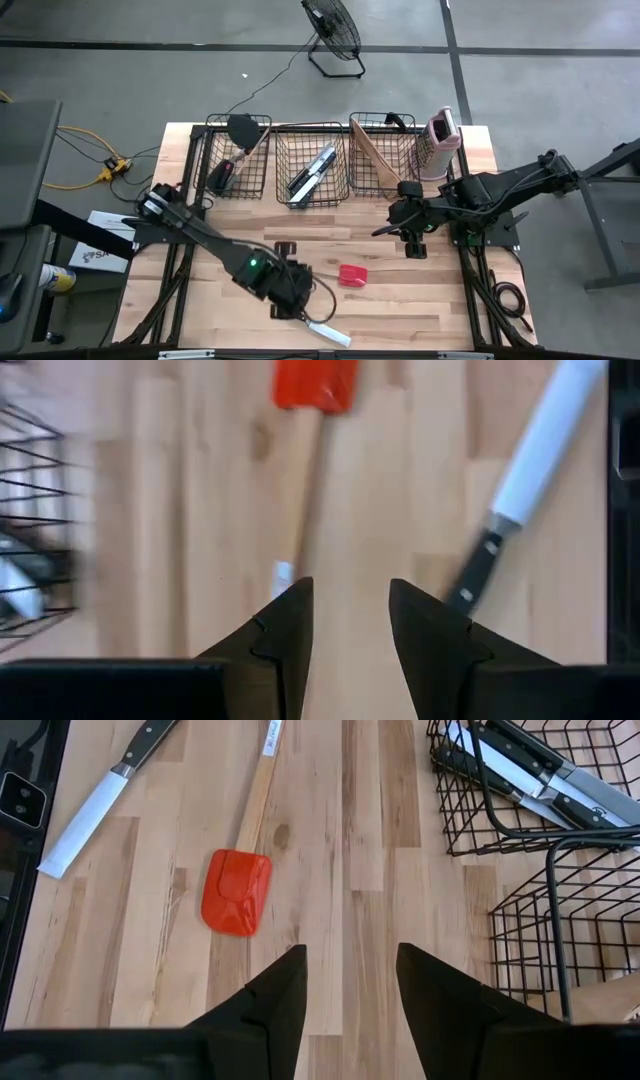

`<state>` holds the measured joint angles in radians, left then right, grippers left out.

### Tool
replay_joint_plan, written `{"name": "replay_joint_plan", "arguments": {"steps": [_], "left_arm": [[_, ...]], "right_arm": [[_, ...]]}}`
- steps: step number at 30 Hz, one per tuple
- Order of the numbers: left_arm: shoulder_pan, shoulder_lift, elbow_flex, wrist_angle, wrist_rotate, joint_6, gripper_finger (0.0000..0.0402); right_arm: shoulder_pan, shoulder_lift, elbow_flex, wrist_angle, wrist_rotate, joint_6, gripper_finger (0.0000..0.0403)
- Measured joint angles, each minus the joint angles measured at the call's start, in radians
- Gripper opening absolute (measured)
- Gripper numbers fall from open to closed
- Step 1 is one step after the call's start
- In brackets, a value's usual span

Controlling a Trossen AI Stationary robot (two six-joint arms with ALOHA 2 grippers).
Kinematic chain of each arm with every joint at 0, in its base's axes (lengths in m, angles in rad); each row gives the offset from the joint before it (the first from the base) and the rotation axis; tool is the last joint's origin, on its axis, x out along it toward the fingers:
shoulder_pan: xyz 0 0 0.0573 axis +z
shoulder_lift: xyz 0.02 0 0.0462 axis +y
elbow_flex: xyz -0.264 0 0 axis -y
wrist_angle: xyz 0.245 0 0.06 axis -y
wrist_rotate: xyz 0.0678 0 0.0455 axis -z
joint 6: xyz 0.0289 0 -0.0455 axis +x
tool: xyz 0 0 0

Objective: Pick & Place Kitchen Items
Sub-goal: Put the black knife into the middle black wire basket

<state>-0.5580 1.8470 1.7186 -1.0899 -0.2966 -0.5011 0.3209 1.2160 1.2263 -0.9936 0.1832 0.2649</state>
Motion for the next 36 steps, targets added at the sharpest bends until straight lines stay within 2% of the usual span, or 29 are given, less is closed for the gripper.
{"name": "replay_joint_plan", "arguments": {"steps": [7, 12, 16, 18, 28, 36], "left_arm": [[-0.054, 0.068, -0.001, 0.104, 0.027, 0.106, 0.0145], [-0.067, 0.129, 0.000, 0.204, 0.104, 0.183, 0.0194], [-0.071, 0.180, 0.001, 0.245, 0.191, 0.240, 0.0230], [-0.071, 0.200, -0.002, 0.226, 0.200, 0.251, 0.0240], [-0.071, 0.284, 0.001, 0.296, 0.230, 0.261, 0.0244], [-0.069, 0.332, 0.001, 0.290, 0.234, 0.257, 0.0244]], "right_arm": [[0.000, 0.000, 0.000, -0.002, -0.001, 0.000, 0.0149], [0.000, 0.000, 0.000, -0.004, -0.001, 0.003, 0.0149], [0.000, 0.000, 0.000, -0.005, -0.001, 0.003, 0.0149], [0.000, 0.000, 0.000, -0.005, -0.001, 0.004, 0.0149], [0.000, 0.000, 0.000, -0.019, -0.001, 0.018, 0.0149], [0.000, 0.000, 0.000, -0.023, 0.000, 0.019, 0.0149]]}}
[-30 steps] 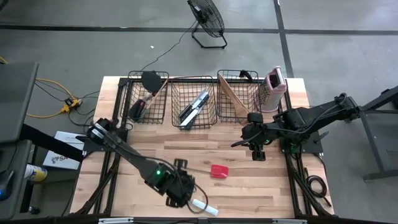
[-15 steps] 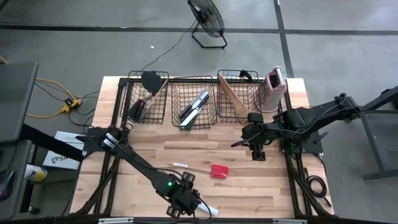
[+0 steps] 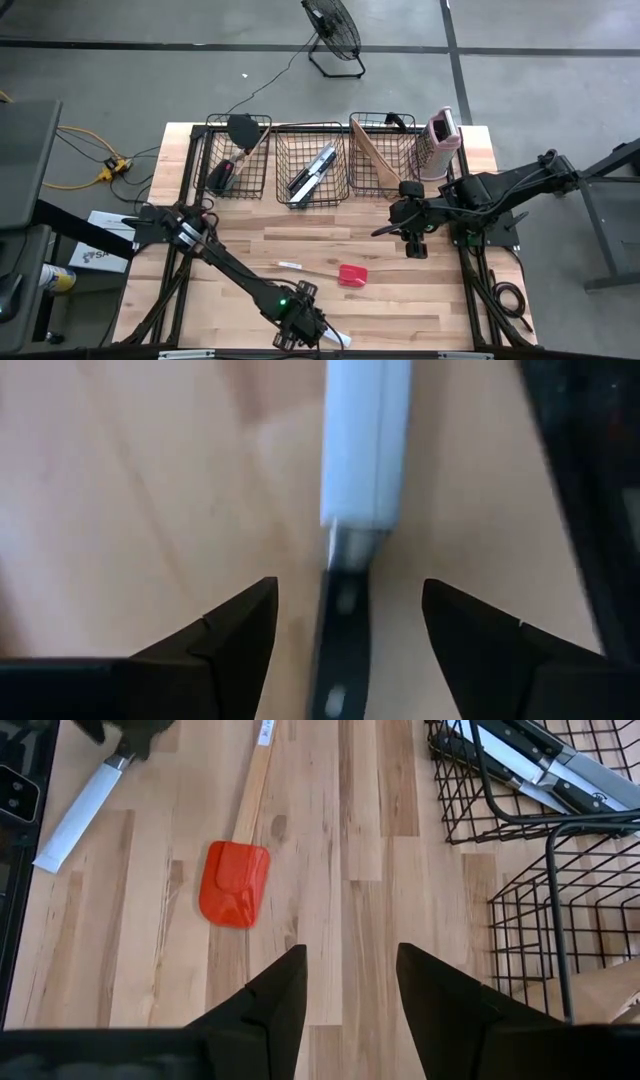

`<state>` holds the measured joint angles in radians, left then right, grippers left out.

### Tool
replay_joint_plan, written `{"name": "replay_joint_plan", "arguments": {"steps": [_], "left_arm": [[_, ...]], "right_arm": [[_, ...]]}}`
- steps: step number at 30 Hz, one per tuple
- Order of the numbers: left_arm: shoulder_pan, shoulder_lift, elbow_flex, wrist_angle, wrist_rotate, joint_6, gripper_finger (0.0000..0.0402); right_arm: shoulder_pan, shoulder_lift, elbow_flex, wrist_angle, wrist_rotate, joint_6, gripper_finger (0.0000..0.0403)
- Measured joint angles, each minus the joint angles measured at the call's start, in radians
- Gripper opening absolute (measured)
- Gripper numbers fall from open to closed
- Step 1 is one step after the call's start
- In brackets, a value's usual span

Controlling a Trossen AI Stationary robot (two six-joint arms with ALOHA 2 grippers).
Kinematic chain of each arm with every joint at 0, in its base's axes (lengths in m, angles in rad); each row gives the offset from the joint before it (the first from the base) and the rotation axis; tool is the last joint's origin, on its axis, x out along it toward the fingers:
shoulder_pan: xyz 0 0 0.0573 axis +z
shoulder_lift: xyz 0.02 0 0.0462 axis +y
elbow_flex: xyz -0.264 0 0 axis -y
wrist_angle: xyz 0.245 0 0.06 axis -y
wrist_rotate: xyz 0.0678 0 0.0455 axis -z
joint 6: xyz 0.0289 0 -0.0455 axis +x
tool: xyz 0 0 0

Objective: Pick & Place Kitchen Items
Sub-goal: Put the black knife into the middle black wire basket

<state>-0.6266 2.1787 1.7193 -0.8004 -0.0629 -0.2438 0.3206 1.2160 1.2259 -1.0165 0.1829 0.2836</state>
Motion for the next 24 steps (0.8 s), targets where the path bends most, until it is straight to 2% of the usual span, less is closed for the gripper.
{"name": "replay_joint_plan", "arguments": {"steps": [5, 8, 14, 20, 24], "left_arm": [[0.005, 0.023, 0.002, -0.023, 0.017, 0.000, 0.0243], [0.006, 0.023, 0.001, -0.034, 0.025, -0.002, 0.0229], [0.012, 0.022, -0.010, -0.035, 0.027, -0.004, 0.0163], [0.012, 0.022, -0.010, -0.037, 0.028, 0.004, 0.0074], [0.012, 0.022, -0.010, -0.037, 0.045, -0.009, 0.0073]], "right_arm": [[0.000, 0.000, 0.000, 0.001, -0.001, 0.000, 0.0149], [0.000, 0.000, 0.000, 0.000, -0.001, 0.004, 0.0149], [0.000, 0.000, 0.000, 0.000, -0.003, 0.007, 0.0149], [0.000, 0.000, 0.000, -0.005, -0.003, 0.007, 0.0149], [0.000, 0.000, 0.000, -0.012, -0.003, 0.007, 0.0149]]}}
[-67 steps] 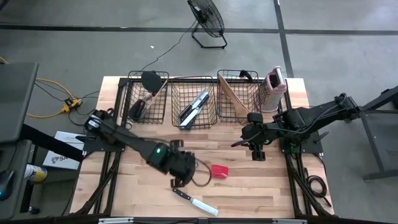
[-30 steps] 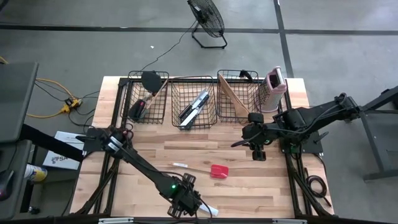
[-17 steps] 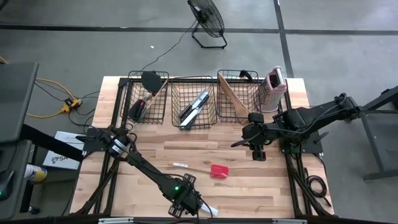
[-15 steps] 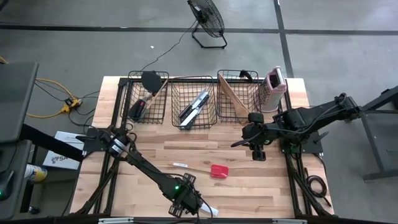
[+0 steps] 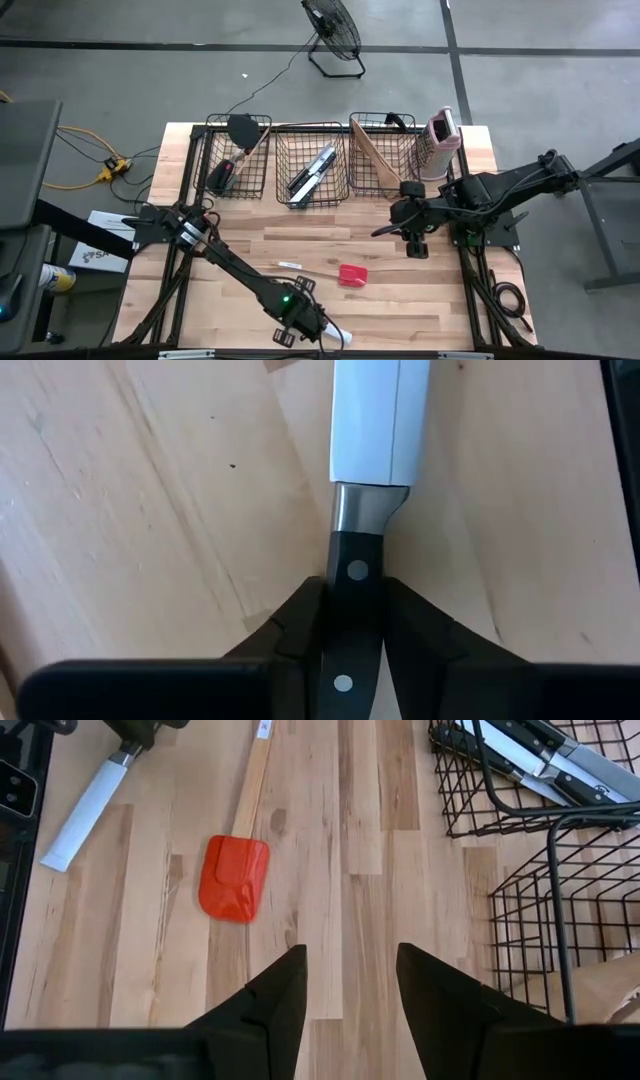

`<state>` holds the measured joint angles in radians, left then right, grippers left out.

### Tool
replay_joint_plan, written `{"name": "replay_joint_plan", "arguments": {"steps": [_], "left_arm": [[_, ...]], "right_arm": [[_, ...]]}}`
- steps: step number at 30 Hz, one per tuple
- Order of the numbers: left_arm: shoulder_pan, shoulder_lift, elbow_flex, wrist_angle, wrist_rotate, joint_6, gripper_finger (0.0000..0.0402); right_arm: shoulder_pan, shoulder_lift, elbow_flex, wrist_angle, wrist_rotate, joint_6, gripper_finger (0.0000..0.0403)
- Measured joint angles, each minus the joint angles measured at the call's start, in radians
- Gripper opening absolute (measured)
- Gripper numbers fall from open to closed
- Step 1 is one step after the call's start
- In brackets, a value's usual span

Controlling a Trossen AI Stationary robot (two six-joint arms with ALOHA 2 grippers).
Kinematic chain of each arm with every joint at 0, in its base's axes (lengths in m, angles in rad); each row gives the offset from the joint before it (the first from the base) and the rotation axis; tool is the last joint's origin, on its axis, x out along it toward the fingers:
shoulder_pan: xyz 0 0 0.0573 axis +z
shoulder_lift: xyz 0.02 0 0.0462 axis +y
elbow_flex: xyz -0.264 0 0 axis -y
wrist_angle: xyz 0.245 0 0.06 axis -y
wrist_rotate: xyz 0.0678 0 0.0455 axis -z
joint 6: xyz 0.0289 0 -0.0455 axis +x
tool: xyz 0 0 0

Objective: Pick & Place Kitchen Items
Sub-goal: Put the black knife into the middle black wire basket

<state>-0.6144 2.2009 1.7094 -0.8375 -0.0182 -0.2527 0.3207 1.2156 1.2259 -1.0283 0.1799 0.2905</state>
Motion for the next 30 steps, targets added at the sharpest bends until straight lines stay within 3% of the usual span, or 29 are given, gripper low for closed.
{"name": "replay_joint_plan", "arguments": {"steps": [10, 14, 21, 30], "left_arm": [[-0.001, 0.006, 0.116, -0.111, -0.041, -0.044, 0.0073], [0.003, 0.006, 0.195, -0.241, -0.142, -0.069, 0.0073], [0.044, 0.004, 0.333, -0.474, -0.343, -0.265, 0.0073], [0.135, 0.003, 0.467, -0.731, -0.530, -0.386, 0.0073]], "right_arm": [[0.000, 0.000, 0.000, -0.056, 0.000, 0.001, 0.0149], [0.000, 0.000, 0.000, -0.058, 0.000, -0.003, 0.0149], [0.005, 0.000, 0.000, -0.060, 0.006, -0.006, 0.0149], [0.090, 0.000, 0.000, -0.060, 0.136, 0.009, 0.0149]]}}
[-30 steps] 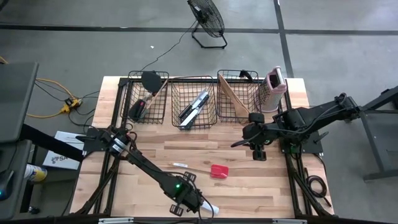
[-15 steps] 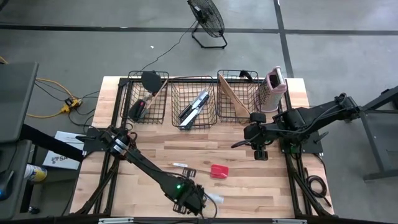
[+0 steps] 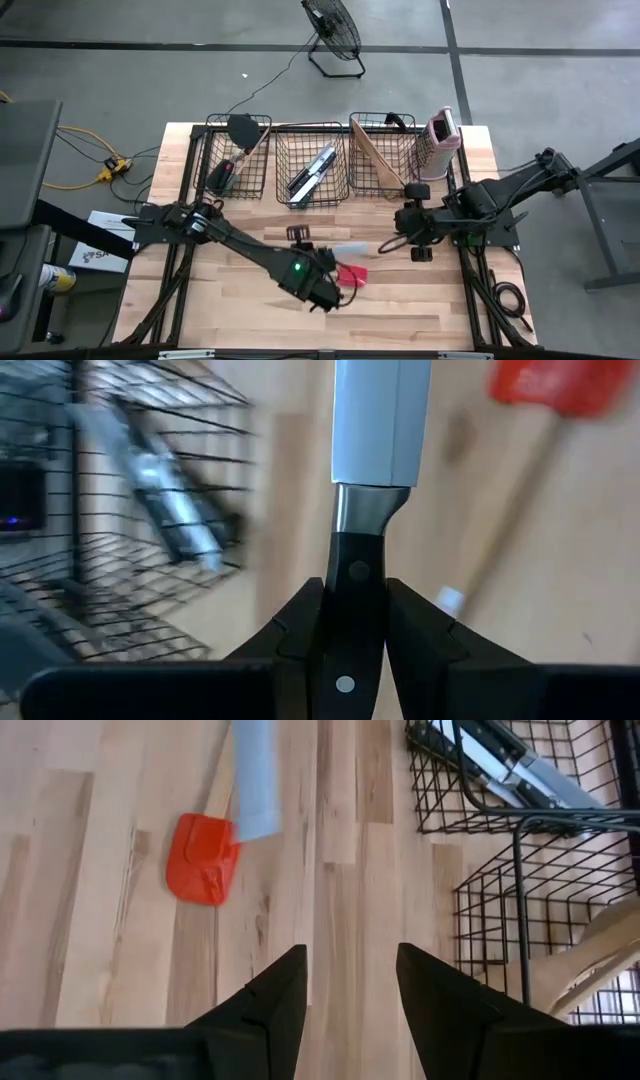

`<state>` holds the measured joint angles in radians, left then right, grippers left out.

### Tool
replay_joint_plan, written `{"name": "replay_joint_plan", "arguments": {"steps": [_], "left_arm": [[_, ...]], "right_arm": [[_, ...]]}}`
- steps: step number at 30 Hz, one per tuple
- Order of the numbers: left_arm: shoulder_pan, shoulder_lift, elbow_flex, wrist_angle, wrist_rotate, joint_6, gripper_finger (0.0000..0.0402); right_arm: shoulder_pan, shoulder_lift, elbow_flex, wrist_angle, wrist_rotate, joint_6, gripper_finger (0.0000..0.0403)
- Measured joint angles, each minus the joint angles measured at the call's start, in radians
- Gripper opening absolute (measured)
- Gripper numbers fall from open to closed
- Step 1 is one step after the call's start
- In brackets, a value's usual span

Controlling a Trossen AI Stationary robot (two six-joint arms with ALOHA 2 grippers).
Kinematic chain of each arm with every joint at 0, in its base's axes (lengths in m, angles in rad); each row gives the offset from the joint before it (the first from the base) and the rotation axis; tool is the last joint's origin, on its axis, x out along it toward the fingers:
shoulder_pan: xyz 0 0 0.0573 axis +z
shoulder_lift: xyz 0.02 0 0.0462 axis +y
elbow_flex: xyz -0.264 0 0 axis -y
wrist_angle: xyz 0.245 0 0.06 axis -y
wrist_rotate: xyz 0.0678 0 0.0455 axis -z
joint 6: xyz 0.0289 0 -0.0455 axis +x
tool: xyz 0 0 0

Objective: Pick & Place Kitchen Items
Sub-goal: Put the black knife into the middle black wire basket

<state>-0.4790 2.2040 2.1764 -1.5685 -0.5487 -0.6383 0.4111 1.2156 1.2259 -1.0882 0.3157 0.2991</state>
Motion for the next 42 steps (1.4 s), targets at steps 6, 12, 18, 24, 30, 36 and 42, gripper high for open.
{"name": "replay_joint_plan", "arguments": {"steps": [6, 12, 18, 24, 30, 36, 42], "left_arm": [[0.068, -0.039, 0.091, -0.006, -0.095, 0.020, 0.0073], [0.188, -0.100, 0.092, -0.004, -0.123, -0.021, 0.0073], [0.335, -0.109, 0.090, -0.003, -0.098, -0.074, 0.0073], [0.478, -0.102, 0.087, -0.003, -0.002, -0.113, 0.0073], [0.561, -0.092, 0.087, -0.002, 0.049, -0.134, 0.0073], [0.602, -0.075, 0.062, 0.001, 0.061, -0.134, 0.0073], [0.642, -0.071, -0.081, 0.033, 0.074, -0.131, 0.0073]], "right_arm": [[0.035, -0.022, -0.092, 0.080, 0.021, 0.013, 0.0149], [0.036, -0.081, -0.254, 0.223, 0.021, 0.042, 0.0149], [0.034, -0.125, -0.325, 0.294, 0.028, 0.071, 0.0149], [0.034, -0.158, -0.350, 0.302, 0.061, 0.096, 0.0149], [0.034, -0.188, -0.359, 0.292, 0.064, 0.104, 0.0149], [0.034, -0.216, -0.359, 0.278, 0.064, 0.127, 0.0149], [0.034, -0.235, -0.359, 0.278, 0.073, 0.127, 0.0149]]}}
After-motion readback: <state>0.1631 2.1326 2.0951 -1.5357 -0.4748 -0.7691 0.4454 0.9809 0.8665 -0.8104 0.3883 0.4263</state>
